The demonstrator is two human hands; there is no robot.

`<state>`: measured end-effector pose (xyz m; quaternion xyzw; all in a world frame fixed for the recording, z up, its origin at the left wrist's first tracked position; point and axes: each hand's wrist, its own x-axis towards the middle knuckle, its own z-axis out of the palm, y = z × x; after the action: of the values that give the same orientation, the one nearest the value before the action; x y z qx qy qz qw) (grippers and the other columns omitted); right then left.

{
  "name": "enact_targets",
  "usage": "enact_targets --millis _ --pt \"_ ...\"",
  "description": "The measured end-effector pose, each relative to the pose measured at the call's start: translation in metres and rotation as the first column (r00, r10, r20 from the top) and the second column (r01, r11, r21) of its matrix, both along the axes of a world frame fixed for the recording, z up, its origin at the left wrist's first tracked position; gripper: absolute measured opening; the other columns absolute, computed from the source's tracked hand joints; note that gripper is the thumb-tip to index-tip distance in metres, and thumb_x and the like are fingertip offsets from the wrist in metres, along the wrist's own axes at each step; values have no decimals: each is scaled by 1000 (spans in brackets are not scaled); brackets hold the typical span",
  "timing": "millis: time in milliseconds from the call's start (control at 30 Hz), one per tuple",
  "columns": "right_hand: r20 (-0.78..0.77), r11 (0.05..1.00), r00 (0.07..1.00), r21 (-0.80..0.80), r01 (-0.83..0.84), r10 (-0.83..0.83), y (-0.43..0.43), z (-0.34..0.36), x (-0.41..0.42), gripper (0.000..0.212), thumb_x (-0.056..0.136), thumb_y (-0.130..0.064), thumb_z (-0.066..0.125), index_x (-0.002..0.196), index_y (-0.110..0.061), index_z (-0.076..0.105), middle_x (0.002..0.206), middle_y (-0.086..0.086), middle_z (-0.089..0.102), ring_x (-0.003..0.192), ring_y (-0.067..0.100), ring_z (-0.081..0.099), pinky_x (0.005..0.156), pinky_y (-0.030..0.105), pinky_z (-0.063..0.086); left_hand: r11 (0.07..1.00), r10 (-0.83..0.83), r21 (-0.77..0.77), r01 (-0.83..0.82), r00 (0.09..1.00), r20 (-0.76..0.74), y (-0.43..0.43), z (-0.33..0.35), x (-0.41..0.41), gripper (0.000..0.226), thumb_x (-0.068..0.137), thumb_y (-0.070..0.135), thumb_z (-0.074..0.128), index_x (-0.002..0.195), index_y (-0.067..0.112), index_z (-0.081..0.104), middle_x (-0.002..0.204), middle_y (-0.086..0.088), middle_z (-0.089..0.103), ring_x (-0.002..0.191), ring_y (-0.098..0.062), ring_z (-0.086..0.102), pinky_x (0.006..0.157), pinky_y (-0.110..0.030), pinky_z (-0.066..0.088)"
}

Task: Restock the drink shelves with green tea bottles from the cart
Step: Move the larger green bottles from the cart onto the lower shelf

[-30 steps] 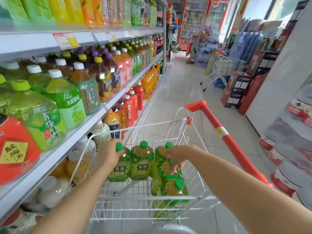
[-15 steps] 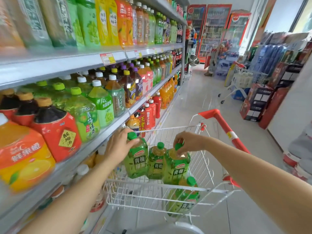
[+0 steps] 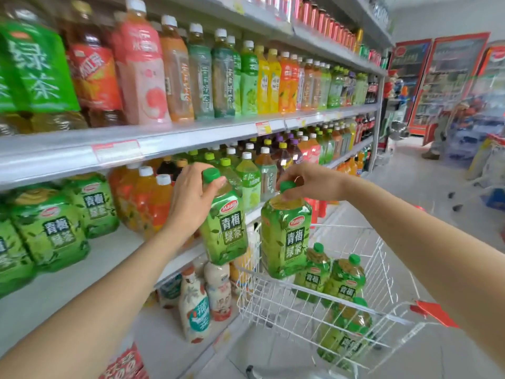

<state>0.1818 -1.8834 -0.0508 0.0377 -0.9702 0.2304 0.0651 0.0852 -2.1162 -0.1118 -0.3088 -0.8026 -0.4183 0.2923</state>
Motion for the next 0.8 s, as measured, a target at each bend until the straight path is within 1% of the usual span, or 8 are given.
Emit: enact_targets --millis 133,233,333,400,467,567,633,800 --pt "-115 984 981 -67 -167 159 -45 16 -21 27 86 -23 70 105 -6 63 82 -5 57 67 3 52 57 10 39 974 228 15 -228 969 -96 -60 10 9 25 95 28 57 106 6 58 101 -9 55 97 -25 49 79 -29 32" --pt "-196 951 943 -97 -293 270 -83 17 -38 24 88 -22 68 104 -6 62 79 -6 54 58 -8 51 57 7 38 909 406 -34 -415 901 -151 -101 10 15 39 95 37 44 105 1 55 99 -14 53 92 -21 41 76 -25 25" --pt "-282 921 905 -133 -366 319 -118 9 -61 25 87 -29 67 105 -12 61 85 -2 61 65 -3 53 65 18 43 837 525 -50 -545 826 -207 -134 5 25 41 96 39 39 106 1 53 98 -13 48 90 -19 35 77 -27 27" --pt "-358 909 879 -151 -389 317 -142 1 -74 27 87 -26 68 106 -9 61 91 2 65 78 6 59 71 25 49 792 589 -41 -609 781 -208 -153 2 30 46 96 40 39 110 -1 52 101 -14 47 93 -21 36 81 -31 31" --pt "-440 904 841 -130 -407 316 -166 -7 -83 28 86 -25 69 108 -9 62 98 5 65 89 17 59 78 30 46 759 634 -24 -650 748 -196 -168 1 33 47 96 40 40 113 -2 52 103 -15 47 95 -22 37 85 -32 31" --pt "-528 890 784 -109 -444 326 -198 -25 -95 27 87 -22 67 109 -8 60 102 6 60 95 19 53 77 25 37 704 682 -43 -709 691 -241 -189 -7 33 37 95 30 51 110 -3 55 103 -17 51 94 -25 40 84 -31 33" --pt "-562 885 763 -111 -452 319 -213 -40 -108 28 87 -19 67 109 -5 59 102 8 58 96 19 52 76 20 31 672 713 -56 -738 666 -221 -201 -15 30 34 94 25 57 112 -4 57 106 -18 53 99 -29 44 87 -30 33" --pt "-535 892 778 -93 -443 331 -245 -68 -142 32 89 -22 64 115 -7 55 107 8 54 102 24 53 78 20 31 632 739 -97 -769 635 -223 -222 -34 24 39 91 19 62 120 -6 53 111 -20 54 105 -28 43 94 -29 32"
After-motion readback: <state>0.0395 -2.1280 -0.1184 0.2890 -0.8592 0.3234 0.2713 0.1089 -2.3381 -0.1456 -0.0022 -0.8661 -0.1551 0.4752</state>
